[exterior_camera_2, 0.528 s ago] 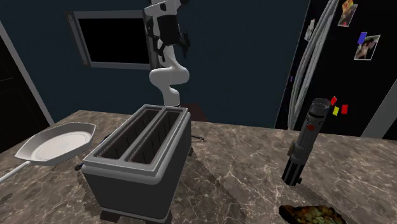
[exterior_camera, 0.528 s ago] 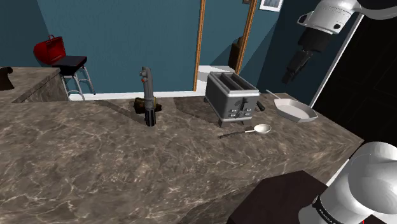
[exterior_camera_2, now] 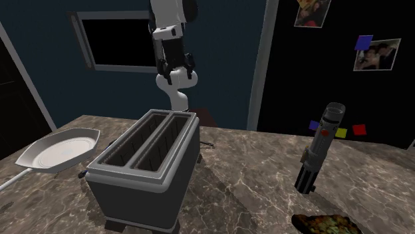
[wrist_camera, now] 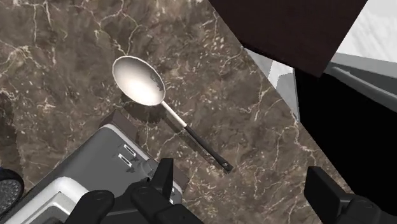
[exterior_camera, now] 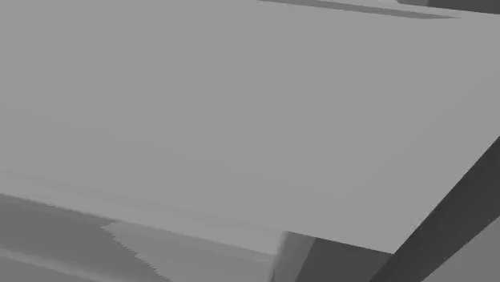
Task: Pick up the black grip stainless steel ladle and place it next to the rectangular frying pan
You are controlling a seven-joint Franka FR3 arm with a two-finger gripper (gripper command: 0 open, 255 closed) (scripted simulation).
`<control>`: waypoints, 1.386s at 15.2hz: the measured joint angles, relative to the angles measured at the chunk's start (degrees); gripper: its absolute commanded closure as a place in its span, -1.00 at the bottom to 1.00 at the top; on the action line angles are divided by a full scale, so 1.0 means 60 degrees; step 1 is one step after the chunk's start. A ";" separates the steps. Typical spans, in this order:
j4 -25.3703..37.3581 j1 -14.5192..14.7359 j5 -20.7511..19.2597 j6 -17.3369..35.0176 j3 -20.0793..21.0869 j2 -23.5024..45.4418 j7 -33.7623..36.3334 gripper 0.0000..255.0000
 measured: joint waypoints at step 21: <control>-0.1017 0.1742 -0.0958 0.3993 -0.1961 0.4101 -0.6852 -1.00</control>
